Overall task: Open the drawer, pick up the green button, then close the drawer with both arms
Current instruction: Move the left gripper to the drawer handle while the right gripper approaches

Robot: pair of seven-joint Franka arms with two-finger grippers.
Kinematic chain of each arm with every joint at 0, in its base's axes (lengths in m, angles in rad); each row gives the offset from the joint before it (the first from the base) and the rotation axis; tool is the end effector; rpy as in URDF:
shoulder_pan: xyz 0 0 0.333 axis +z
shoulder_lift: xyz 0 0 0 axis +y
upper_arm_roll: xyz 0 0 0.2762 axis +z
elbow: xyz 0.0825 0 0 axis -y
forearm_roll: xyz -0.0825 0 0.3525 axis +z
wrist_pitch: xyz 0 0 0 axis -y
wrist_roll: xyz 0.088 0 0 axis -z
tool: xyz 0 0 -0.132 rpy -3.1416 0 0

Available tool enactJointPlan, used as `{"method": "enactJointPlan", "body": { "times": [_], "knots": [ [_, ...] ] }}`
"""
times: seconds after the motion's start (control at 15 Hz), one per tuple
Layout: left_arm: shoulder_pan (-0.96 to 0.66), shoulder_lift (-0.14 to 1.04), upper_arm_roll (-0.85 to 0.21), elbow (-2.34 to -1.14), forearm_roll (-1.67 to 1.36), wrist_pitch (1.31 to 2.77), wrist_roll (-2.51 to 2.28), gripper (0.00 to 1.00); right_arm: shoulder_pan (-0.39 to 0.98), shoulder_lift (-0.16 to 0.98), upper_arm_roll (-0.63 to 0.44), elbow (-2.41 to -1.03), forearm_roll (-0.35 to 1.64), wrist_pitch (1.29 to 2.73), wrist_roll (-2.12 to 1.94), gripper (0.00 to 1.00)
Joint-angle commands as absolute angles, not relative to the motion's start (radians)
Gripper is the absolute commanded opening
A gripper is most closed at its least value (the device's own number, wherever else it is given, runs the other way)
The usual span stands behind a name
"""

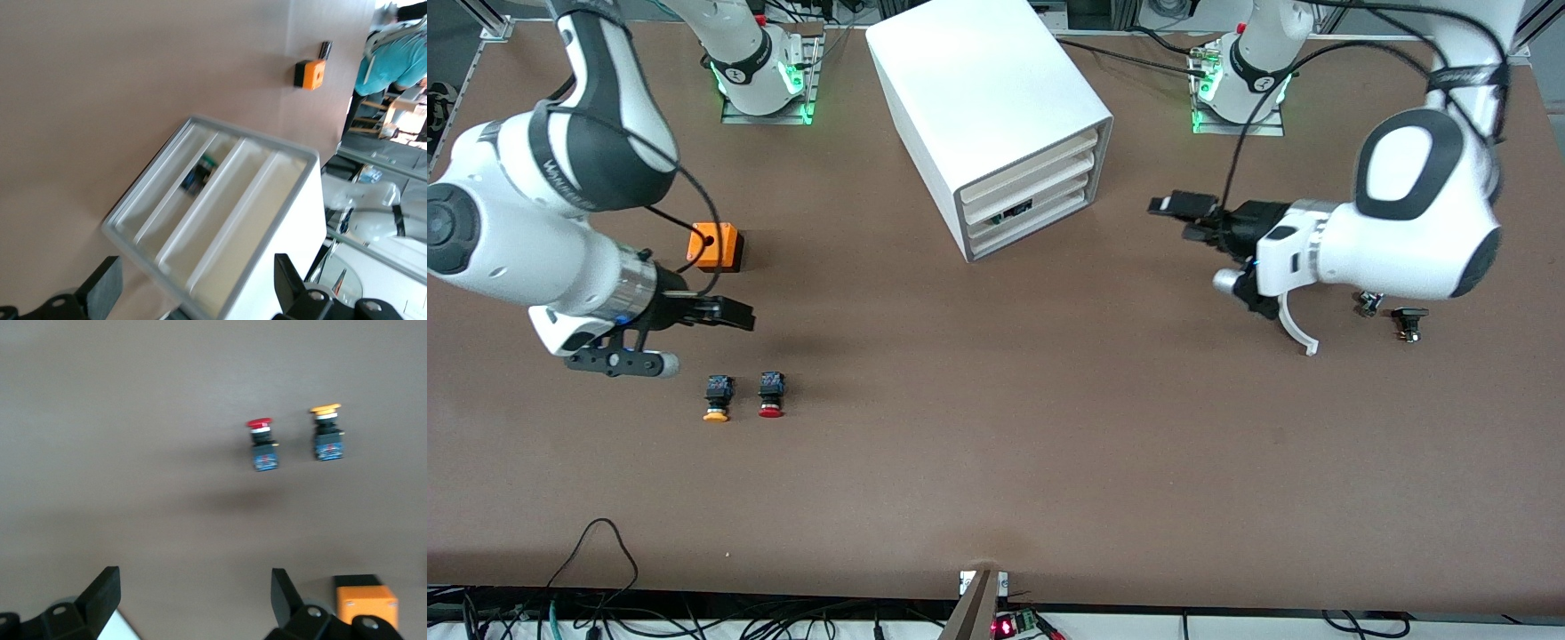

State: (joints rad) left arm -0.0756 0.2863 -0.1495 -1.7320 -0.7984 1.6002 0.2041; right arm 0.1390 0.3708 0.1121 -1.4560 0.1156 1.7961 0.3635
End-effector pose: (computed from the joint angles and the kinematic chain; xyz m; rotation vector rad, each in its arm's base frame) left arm 0.5213 -0.2090 0.3809 2.2611 -0.2595 -0.4936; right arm 0.6022 0.1590 0.4189 -2.9944 0.2203 0.1105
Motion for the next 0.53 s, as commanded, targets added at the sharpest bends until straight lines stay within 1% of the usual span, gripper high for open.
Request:
{"method": "enactJointPlan", "body": {
  "times": [0.0,0.13,0.27,0.47],
  "knots": [
    [-0.08,0.302,-0.247,-1.798,-0.862,1.762,0.224,1.0,0.204,0.428,0.109,-1.349,0.124,1.773,0.515,1.0],
    [-0.08,0.325,-0.279,-1.865,-0.961,1.863,0.329,1.0,0.233,0.449,0.109,-1.309,0.124,1.772,0.592,1.0],
    [-0.08,0.376,-0.29,-1.9,-1.044,1.879,0.495,1.0,0.259,0.456,0.109,-1.295,0.123,1.773,0.647,1.0],
    [-0.069,0.379,-0.29,-1.969,-1.052,1.878,0.596,0.99,0.294,0.488,0.109,-1.244,0.124,1.773,0.753,1.0]
  ]
}}
